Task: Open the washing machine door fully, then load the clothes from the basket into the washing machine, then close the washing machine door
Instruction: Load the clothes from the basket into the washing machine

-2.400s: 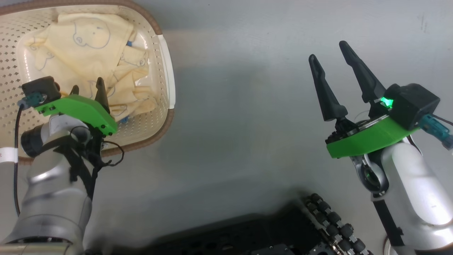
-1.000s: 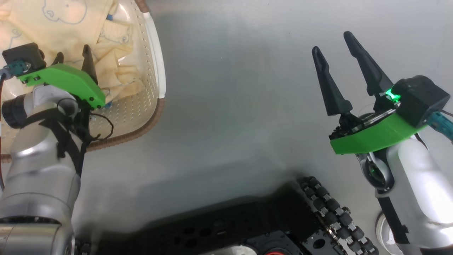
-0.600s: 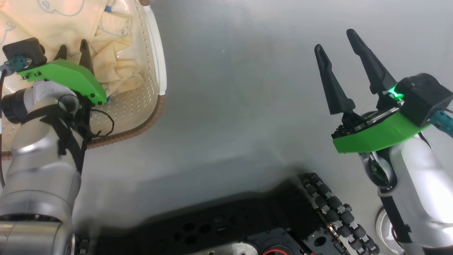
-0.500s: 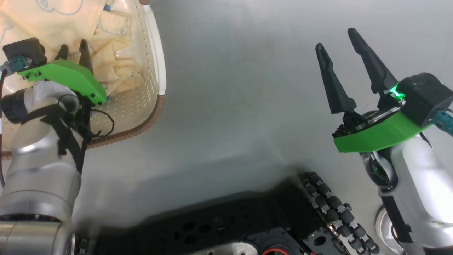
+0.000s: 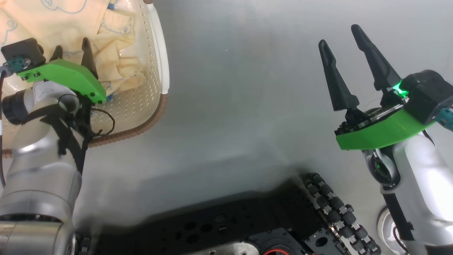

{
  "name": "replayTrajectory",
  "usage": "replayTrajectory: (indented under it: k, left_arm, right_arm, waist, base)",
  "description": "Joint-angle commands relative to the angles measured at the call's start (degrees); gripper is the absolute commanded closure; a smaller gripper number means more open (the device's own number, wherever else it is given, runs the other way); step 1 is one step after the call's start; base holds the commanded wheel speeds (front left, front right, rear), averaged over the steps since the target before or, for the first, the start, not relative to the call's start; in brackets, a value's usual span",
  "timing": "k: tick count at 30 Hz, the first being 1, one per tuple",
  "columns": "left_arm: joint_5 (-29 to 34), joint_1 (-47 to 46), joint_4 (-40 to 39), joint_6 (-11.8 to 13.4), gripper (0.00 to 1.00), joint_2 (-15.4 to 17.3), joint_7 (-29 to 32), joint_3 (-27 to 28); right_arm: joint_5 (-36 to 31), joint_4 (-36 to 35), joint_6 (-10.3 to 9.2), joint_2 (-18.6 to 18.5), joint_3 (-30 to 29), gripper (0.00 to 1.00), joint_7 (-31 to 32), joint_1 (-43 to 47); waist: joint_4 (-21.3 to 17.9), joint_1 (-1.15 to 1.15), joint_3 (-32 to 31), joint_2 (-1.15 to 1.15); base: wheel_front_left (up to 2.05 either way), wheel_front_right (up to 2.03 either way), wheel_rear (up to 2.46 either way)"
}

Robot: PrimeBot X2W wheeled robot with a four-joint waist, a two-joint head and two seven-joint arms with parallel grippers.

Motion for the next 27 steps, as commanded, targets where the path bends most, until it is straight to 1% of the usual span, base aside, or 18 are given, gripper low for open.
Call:
replayTrajectory:
  k: [1,7,18,19,22,23,25,27]
  left_arm:
    - [-0.09,2.69,-0.12,0.71,0.0,1.72,-0.37,0.49]
    - [0.3,2.9,-0.12,2.89,0.0,2.9,1.82,-0.24]
    - [0.61,2.48,-0.11,3.77,0.0,3.48,3.19,-1.64]
    - [0.64,2.39,-0.11,3.8,0.04,3.42,3.34,-1.79]
    - [0.55,2.08,-0.11,3.94,0.06,3.47,3.42,-2.01]
    - [0.54,2.0,-0.11,3.95,0.09,3.51,3.44,-2.1]
    - [0.48,1.79,-0.11,3.98,0.12,3.53,3.46,-2.26]
    - [0.43,1.53,-0.11,4.0,0.18,3.56,3.52,-2.42]
  right_arm:
    - [0.02,-1.11,-0.15,-0.53,0.8,0.0,-0.37,2.21]
    - [0.12,-1.34,-0.15,-0.51,0.92,0.0,-0.37,2.27]
    - [0.29,-1.27,-0.15,-0.27,0.96,0.0,-0.37,2.52]
    - [0.32,-1.29,-0.15,-0.32,0.92,0.0,-0.37,2.55]
    - [0.39,-1.45,-0.15,-0.55,0.73,0.0,-0.37,2.64]
    - [0.4,-1.52,-0.15,-0.62,0.65,0.0,-0.37,2.67]
    - [0.37,-1.65,-0.15,-0.7,0.5,0.0,-0.37,2.77]
    - [0.32,-1.73,-0.15,-0.79,0.42,0.0,-0.37,2.92]
  waist:
    - [-0.01,0.0,-0.1,0.0]
    - [-0.33,0.0,0.15,0.0]
    - [-0.99,0.0,0.77,0.0]
    - [-1.03,0.0,0.81,0.0]
    - [-1.2,0.0,1.03,0.0]
    - [-1.24,0.0,1.11,0.0]
    - [-1.28,0.0,1.25,0.0]
    - [-1.28,0.0,1.4,0.0]
  base:
    - [0.0,0.0,0.0]
    - [0.0,0.0,0.0]
    - [0.0,0.0,0.0]
    - [0.0,0.0,0.0]
    - [0.0,0.0,0.0]
    - [0.0,0.0,0.0]
    - [0.0,0.0,0.0]
    - [0.0,0.0,0.0]
